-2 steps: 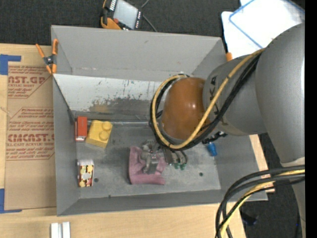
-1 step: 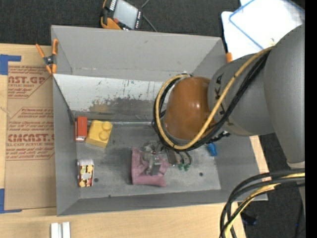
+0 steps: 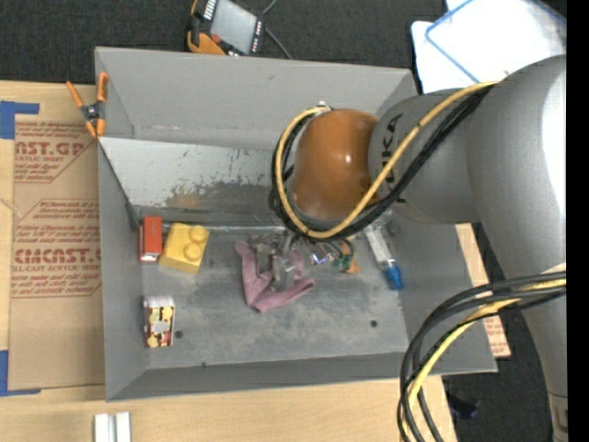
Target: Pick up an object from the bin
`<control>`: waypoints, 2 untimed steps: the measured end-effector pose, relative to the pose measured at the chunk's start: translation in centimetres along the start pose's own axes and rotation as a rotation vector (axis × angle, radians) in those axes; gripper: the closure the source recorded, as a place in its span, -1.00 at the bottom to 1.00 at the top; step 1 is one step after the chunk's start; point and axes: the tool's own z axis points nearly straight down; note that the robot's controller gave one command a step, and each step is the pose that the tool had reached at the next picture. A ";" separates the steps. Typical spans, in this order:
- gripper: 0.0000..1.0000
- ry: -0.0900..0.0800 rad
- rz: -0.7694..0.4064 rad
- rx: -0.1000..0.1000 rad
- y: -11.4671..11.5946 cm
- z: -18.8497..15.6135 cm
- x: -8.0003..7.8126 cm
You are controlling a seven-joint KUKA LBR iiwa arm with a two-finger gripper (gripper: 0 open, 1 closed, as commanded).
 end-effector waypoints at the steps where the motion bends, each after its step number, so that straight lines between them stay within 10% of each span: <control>1: 1.00 0.005 0.318 -0.001 2.5 -3.1 4.9; 2: 1.00 0.003 0.052 -0.002 0.2 -7.0 1.1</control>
Offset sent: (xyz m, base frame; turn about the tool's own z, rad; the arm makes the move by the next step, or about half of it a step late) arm -0.0025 -0.0057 0.0764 0.0413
